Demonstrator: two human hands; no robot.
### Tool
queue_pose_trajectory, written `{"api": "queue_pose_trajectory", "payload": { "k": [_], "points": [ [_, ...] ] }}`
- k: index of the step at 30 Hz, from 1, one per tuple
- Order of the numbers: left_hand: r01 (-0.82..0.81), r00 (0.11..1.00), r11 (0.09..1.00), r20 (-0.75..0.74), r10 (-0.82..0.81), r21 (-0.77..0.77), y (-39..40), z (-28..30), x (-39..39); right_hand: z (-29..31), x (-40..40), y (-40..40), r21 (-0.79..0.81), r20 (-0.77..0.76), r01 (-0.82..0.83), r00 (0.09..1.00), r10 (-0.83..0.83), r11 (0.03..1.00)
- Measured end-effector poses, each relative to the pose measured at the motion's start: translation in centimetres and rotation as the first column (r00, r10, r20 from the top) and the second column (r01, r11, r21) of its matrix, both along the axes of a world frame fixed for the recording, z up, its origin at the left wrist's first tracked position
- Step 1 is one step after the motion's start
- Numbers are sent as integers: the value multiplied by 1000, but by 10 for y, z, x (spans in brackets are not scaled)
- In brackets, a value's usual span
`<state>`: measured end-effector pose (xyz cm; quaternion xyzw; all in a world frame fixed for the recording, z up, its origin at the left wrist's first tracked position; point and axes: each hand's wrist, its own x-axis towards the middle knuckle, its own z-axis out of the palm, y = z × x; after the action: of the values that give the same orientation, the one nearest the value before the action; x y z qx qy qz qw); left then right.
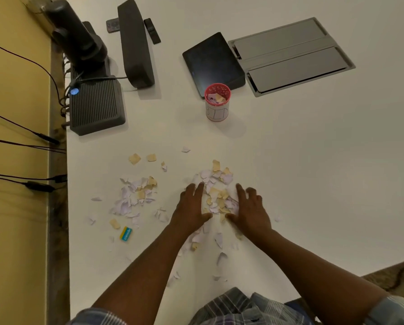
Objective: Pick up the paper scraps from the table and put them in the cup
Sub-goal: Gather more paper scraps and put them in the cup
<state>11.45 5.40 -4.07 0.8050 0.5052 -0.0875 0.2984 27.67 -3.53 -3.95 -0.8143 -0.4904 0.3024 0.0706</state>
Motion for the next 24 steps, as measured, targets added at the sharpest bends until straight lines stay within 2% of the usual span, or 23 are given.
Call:
{"api": "queue_pose_trajectory", "payload": {
  "k": [6,11,14,18,21,24],
  "points": [
    [92,994,996,-59,-91,13,37,2,42,0,-3,33,-48,50,-199,978,201,979],
    [202,975,979,-96,-201,-2,55,2,60,-10,-2,39,-1,169,-421,894,415,907],
    [196,980,980,12,-197,31,55,-3,57,-14,4,38,37,180,-487,862,473,873],
    [183,972,978,134,-195,100,53,-9,43,-15,15,41,127,181,-496,863,471,859],
    [128,973,981,175,-153,147,54,-12,34,-14,22,51,181,150,-434,899,411,882],
    [99,974,976,183,-135,192,54,-13,27,-11,28,61,234,55,-325,946,321,916]
  ]
}}
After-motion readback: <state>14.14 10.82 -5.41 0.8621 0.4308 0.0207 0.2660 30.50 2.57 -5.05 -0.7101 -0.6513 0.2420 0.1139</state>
